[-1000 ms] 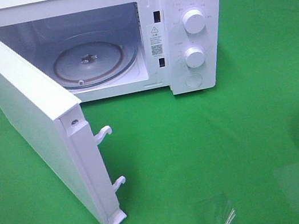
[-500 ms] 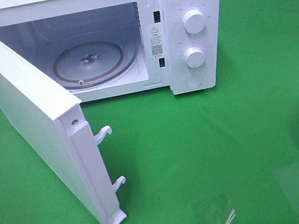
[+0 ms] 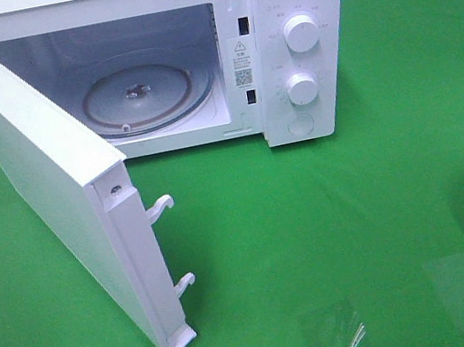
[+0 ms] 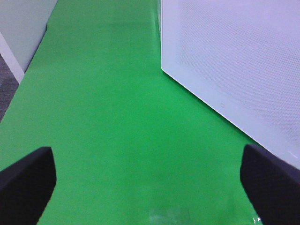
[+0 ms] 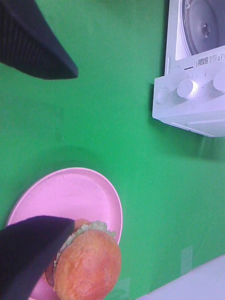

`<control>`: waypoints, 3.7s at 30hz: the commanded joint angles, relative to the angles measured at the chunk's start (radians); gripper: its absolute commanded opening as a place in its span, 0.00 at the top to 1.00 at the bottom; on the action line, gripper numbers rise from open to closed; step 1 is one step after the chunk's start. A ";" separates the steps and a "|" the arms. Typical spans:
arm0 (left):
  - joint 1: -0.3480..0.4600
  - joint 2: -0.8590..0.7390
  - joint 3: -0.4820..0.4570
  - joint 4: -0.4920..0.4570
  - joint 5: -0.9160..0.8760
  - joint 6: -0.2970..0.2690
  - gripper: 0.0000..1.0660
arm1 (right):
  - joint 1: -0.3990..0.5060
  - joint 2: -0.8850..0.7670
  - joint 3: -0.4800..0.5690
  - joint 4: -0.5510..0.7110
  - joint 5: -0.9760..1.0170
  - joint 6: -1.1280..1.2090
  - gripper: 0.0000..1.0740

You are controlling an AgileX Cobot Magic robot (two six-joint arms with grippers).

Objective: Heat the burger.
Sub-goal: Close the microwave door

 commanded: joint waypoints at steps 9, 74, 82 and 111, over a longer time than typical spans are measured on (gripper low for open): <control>-0.004 -0.007 0.003 -0.002 0.002 -0.002 0.06 | -0.004 -0.029 0.003 0.000 -0.013 -0.007 0.29; -0.004 0.536 0.043 -0.035 -0.854 0.012 1.00 | -0.004 -0.029 0.003 0.000 -0.013 -0.007 0.29; -0.004 0.748 0.165 -0.035 -1.281 0.017 1.00 | -0.004 -0.029 0.003 0.000 -0.013 -0.007 0.29; -0.019 1.464 0.188 0.506 -1.967 -0.277 1.00 | -0.004 -0.029 0.003 0.000 -0.013 -0.007 0.29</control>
